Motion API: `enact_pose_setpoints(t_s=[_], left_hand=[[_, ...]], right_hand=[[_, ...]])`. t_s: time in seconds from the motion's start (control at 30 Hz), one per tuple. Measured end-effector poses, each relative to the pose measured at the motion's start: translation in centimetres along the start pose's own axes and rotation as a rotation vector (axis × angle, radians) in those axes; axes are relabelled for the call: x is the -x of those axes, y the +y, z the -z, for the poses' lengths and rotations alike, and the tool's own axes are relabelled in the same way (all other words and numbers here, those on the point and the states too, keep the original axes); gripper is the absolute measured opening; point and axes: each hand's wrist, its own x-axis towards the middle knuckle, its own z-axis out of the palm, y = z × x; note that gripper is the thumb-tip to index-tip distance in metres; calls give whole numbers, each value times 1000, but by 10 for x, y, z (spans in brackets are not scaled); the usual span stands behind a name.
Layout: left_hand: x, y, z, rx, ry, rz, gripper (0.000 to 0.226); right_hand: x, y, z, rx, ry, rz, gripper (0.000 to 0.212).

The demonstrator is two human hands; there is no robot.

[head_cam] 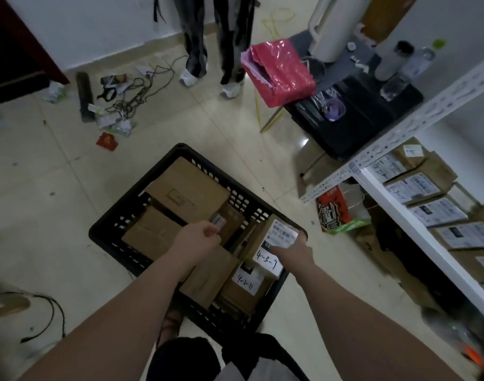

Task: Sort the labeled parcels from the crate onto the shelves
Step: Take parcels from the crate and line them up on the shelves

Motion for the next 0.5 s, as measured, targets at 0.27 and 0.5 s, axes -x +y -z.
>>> enact_pose_setpoints(t_s=[0.27, 0.5], left_hand=[[-36, -28, 8, -24, -211, -3, 19], [-44, -45, 20, -127, -279, -8, 12]], right_hand=[[-16, 3, -50, 28, 42, -152, 124], [-20, 0, -84, 63, 167, -266, 123]])
